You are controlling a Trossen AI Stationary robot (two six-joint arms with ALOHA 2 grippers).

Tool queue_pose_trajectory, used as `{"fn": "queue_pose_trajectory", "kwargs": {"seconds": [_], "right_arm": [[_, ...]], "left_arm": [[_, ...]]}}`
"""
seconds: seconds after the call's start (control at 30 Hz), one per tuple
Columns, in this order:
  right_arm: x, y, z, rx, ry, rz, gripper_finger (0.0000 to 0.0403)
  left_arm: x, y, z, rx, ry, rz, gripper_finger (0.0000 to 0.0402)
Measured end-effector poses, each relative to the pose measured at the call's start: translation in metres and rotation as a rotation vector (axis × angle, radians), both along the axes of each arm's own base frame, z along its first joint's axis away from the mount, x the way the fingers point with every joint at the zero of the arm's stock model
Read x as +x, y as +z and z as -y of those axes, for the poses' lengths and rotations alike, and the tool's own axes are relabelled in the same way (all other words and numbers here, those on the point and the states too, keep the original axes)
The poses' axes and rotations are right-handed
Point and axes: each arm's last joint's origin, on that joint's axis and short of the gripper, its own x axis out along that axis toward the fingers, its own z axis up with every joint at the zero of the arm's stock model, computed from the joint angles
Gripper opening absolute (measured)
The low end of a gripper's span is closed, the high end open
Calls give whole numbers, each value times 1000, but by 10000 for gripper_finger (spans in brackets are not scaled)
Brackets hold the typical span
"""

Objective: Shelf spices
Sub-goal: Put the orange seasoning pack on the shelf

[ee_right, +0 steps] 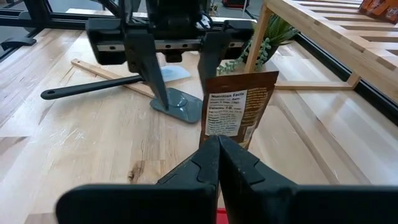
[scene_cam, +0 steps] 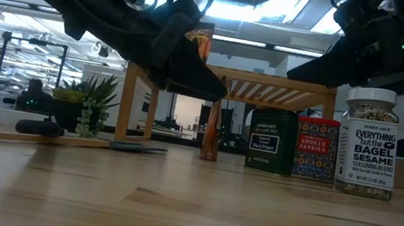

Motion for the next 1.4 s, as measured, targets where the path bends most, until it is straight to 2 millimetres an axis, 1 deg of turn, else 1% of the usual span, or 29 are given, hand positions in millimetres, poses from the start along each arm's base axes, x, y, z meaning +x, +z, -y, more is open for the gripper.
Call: {"fn": "queue_pose_trajectory", "kwargs": {"seconds": [0.07,0.13,0.33,0.4,0.5,0.6,0.77,0.9,1.0,1.13,1.23,1.4], "right_arm": [[0,0,0,0,0,0,10],[0,0,0,0,0,0,10],[0,0,0,0,0,-1,10],[0,0,0,1,7,-4,10],[-1,-2,-1,5,28,-20,10],[-1,-2,-1,13,50,-25,10],[-1,-2,-2,16,59,-27,10],[-1,-2,-2,16,60,-26,10],[-1,-2,-2,16,60,-26,10],[-1,-2,-2,16,60,-28,10],[-1,-2,-2,16,61,-29,10],[-1,-3,-2,16,61,-30,10]], "left_arm": [[2,-3,-2,-1,7,13,209],[5,-9,-4,2,11,10,209],[26,-30,-5,41,-10,-30,209],[32,-31,-5,58,-16,-32,209],[36,-27,-5,88,-27,-22,209],[35,-22,-3,101,-37,-14,209],[32,-7,5,104,-54,14,209],[25,11,11,133,-66,8,209],[17,25,15,181,-56,-26,209],[4,38,15,240,-1,-101,209],[-4,39,11,276,61,-186,209],[-11,28,-4,227,158,-311,209]]}}
